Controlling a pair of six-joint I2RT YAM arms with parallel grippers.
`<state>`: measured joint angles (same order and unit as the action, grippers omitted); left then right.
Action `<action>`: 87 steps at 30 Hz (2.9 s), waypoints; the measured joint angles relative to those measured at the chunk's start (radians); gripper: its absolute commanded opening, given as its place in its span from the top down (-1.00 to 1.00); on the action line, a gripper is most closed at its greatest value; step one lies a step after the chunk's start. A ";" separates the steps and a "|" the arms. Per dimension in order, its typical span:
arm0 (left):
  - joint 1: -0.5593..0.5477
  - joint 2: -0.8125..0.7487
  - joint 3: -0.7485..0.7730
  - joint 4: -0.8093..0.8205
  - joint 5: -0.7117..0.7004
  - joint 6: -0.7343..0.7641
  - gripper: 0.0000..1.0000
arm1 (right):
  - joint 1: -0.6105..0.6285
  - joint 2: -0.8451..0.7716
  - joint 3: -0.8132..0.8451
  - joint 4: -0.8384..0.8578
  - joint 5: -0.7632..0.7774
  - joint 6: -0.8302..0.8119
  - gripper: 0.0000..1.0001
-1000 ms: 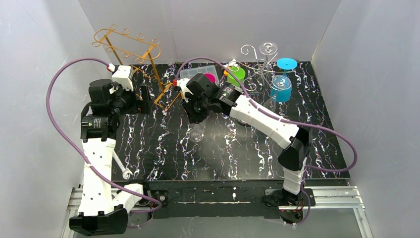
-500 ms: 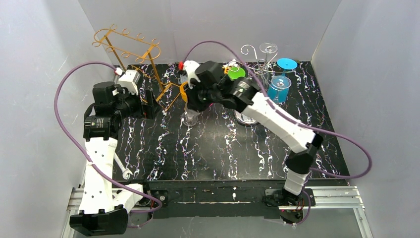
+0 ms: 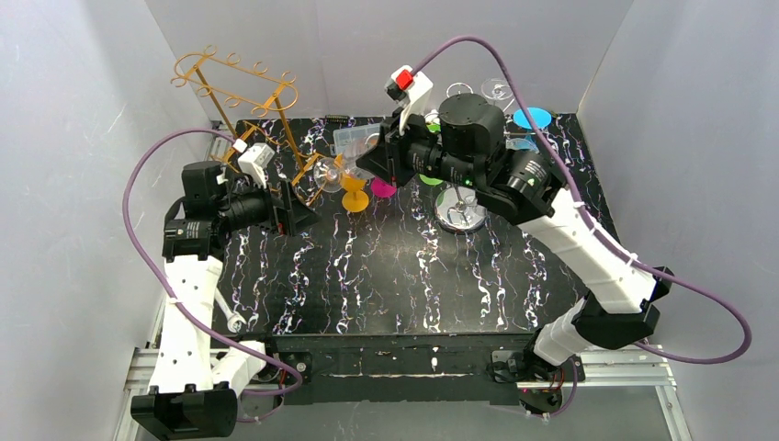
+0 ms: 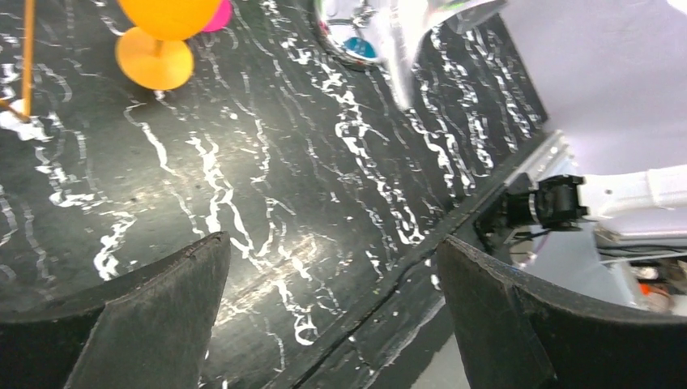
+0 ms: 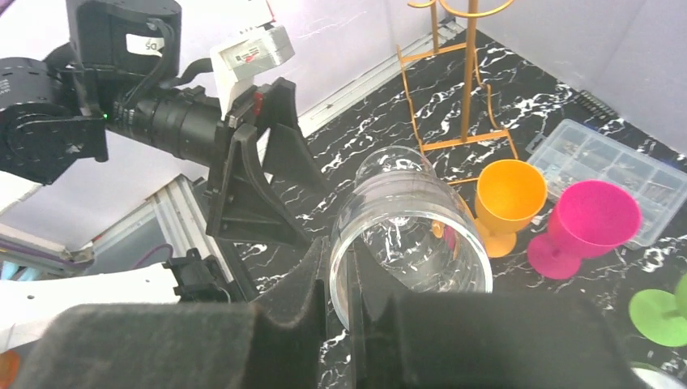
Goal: Place the wine glass upside down on the wine glass rack
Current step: Turn the wine glass upside down at the wine rack.
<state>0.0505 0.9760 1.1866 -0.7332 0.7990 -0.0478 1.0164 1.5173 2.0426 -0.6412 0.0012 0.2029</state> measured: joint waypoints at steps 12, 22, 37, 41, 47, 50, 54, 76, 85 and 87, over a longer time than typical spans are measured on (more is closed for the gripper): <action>0.000 0.040 -0.017 0.118 0.130 -0.085 -0.77 | 0.000 0.000 -0.124 0.098 -0.076 0.085 0.97; 0.000 0.067 -0.017 0.149 0.144 -0.073 -0.03 | 0.000 -0.008 -0.169 0.186 -0.132 0.139 0.97; 0.017 0.072 -0.010 0.153 0.131 -0.061 1.00 | -0.001 -0.084 -0.293 0.203 -0.169 0.159 0.97; 0.018 0.069 -0.002 0.149 0.121 -0.045 1.00 | -0.002 -0.104 -0.332 0.195 -0.168 0.161 0.83; 0.017 0.069 0.040 0.142 0.088 0.049 1.00 | -0.002 -0.134 -0.390 0.221 -0.169 0.183 0.04; 0.013 0.068 0.060 0.145 0.062 0.121 1.00 | -0.001 -0.149 -0.417 0.241 -0.169 0.197 -0.25; 0.011 0.069 0.085 0.132 0.022 0.262 1.00 | 0.000 -0.158 -0.430 0.227 -0.168 0.211 -0.95; -0.002 -0.067 0.116 0.113 0.056 1.026 1.00 | 0.001 -0.127 -0.393 0.152 -0.218 0.157 -0.97; -0.023 -0.126 0.093 0.138 0.143 1.165 1.00 | 0.001 -0.126 -0.583 0.390 -0.298 0.182 -0.97; -0.025 -0.126 0.091 0.147 0.150 1.181 1.00 | 0.001 -0.126 -0.621 0.427 -0.315 0.190 -0.97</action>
<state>0.0257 0.8497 1.2779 -0.5864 0.9494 1.1329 1.0176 1.3911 1.4220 -0.2140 -0.3134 0.3926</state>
